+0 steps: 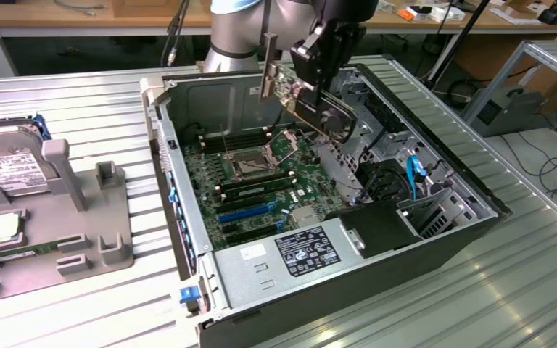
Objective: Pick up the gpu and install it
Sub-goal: 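Insert the gpu into the slot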
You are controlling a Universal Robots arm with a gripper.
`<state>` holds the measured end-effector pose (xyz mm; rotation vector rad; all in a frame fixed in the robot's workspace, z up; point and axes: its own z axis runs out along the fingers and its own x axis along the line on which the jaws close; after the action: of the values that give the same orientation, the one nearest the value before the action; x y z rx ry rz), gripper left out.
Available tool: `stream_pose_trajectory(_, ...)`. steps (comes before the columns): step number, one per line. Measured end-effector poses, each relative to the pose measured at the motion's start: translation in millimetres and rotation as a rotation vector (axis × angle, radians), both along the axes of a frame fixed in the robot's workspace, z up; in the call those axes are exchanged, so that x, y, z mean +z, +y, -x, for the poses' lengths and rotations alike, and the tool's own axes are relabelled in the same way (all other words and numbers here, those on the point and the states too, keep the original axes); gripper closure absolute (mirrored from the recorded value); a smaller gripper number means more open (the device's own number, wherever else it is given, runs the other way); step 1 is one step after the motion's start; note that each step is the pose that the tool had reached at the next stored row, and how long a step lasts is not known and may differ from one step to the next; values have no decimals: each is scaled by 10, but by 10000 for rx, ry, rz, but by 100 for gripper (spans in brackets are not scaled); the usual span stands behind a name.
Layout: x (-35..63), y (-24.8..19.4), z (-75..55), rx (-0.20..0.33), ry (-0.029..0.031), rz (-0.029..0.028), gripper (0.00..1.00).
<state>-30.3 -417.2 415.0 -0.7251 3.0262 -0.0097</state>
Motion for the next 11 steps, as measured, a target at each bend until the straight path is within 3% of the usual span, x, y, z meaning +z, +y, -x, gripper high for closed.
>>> stream_pose_trajectory(11, 0, 0, -1, 1546, 0, 0, 73)
